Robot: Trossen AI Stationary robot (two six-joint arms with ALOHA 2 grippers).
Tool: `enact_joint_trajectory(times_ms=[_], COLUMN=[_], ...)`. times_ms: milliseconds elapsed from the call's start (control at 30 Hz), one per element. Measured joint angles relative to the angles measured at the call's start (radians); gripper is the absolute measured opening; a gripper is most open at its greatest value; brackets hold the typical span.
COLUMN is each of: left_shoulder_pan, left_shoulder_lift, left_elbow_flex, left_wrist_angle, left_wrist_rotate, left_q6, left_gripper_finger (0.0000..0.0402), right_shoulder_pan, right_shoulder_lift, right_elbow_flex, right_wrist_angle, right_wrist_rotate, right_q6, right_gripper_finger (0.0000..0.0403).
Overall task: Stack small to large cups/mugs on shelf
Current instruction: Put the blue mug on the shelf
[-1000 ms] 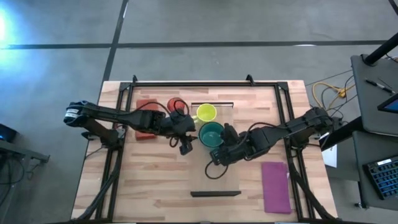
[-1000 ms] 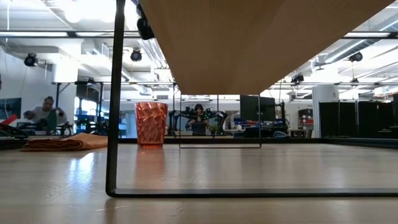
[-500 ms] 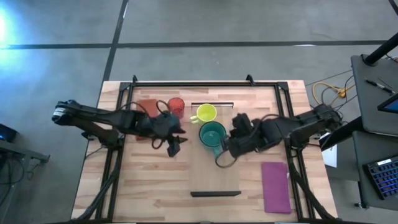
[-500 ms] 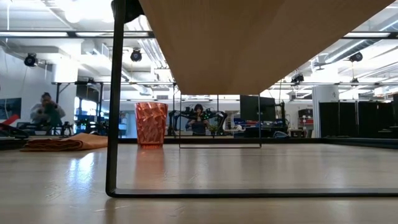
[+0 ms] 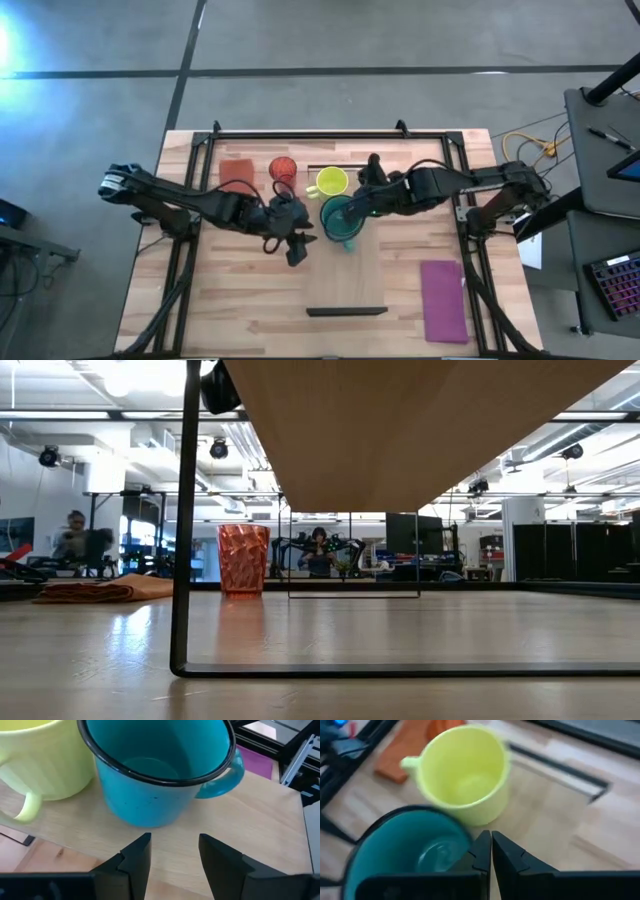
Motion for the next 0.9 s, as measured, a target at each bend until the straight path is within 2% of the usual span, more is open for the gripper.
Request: enact_joint_trajectory(times_ms=[100, 433, 900], left_shoulder_pan=[0.004, 0.061, 0.127], left_shoulder_lift=[0.01, 0.007, 0.004], left_elbow_flex=[0.0, 0.0, 0.0], left_wrist_angle=[0.003, 0.024, 0.023], left_wrist_rotate=[-0.023, -0.028, -0.033], left_q6=[0.034, 0.08, 0.151], left_gripper_finger=[0.0152, 0.0152, 0.0152], right_shoulder_pan=[-0.004, 0.015, 0.144], right_shoulder_lift=[0.006, 0.015, -0.04], right_elbow_flex=[-0.018, -0.022, -0.027], right_wrist_angle=[0.051, 0.055, -0.004], right_wrist_rotate=[-0.024, -0.054, -0.097], right_q6=[-0.008, 0.0, 0.123], right_gripper_finger=[0.0009, 0.0009, 0.0009])
